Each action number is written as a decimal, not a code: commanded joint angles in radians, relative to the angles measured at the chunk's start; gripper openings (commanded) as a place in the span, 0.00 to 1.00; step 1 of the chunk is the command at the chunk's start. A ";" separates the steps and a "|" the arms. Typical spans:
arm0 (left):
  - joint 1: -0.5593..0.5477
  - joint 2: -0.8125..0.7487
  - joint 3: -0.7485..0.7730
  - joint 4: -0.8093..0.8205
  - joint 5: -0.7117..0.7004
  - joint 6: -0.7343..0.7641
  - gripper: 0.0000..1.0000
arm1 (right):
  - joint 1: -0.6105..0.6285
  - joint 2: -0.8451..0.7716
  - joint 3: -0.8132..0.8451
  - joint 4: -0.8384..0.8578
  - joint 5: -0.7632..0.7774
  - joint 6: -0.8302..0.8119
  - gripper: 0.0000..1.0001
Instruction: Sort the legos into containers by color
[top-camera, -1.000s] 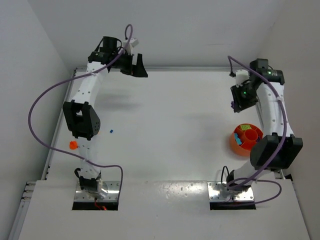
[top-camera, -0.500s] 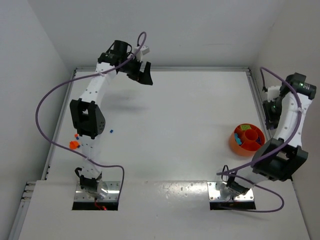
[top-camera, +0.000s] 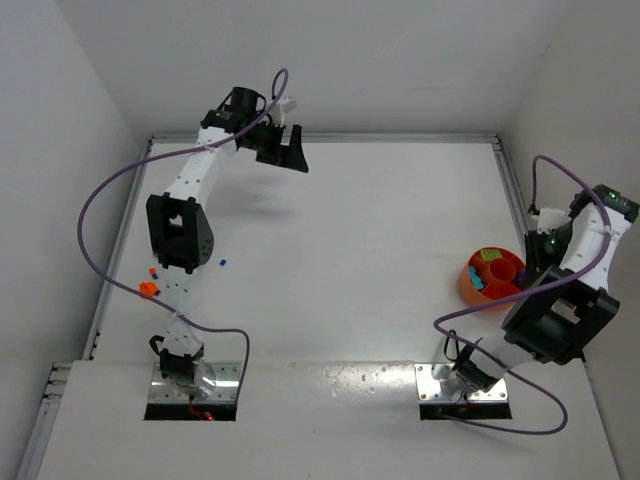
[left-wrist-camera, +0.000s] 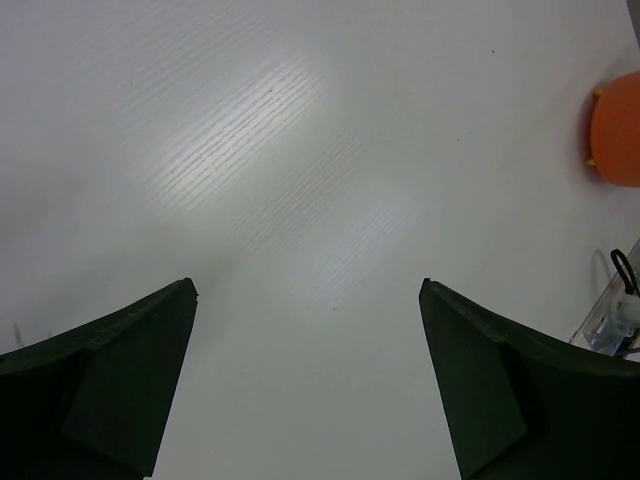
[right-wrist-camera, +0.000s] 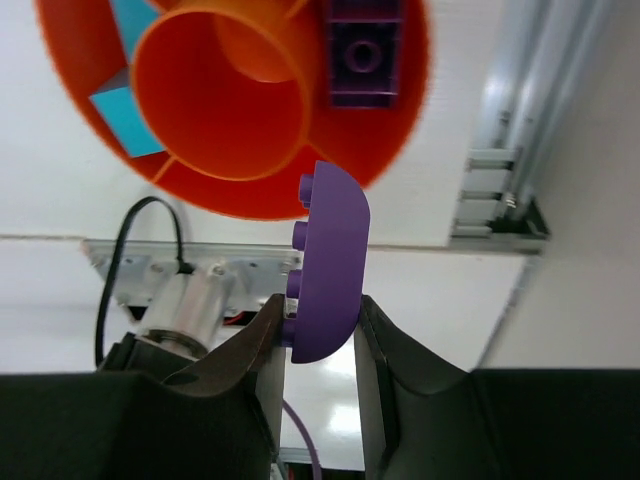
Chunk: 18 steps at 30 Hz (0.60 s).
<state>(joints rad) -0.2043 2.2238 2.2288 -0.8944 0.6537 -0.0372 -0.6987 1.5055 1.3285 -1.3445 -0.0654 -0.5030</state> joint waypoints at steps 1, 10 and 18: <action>-0.009 -0.018 0.029 0.028 0.009 -0.015 1.00 | -0.012 -0.007 -0.040 0.010 -0.115 -0.054 0.01; -0.020 -0.036 -0.009 0.028 -0.019 -0.006 1.00 | -0.012 -0.033 -0.106 0.126 -0.171 -0.094 0.01; -0.029 -0.047 -0.029 0.028 -0.028 0.003 1.00 | -0.012 -0.064 -0.146 0.208 -0.160 -0.091 0.01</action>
<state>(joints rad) -0.2188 2.2234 2.1990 -0.8852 0.6292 -0.0380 -0.7097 1.4693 1.1950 -1.1896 -0.1932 -0.5823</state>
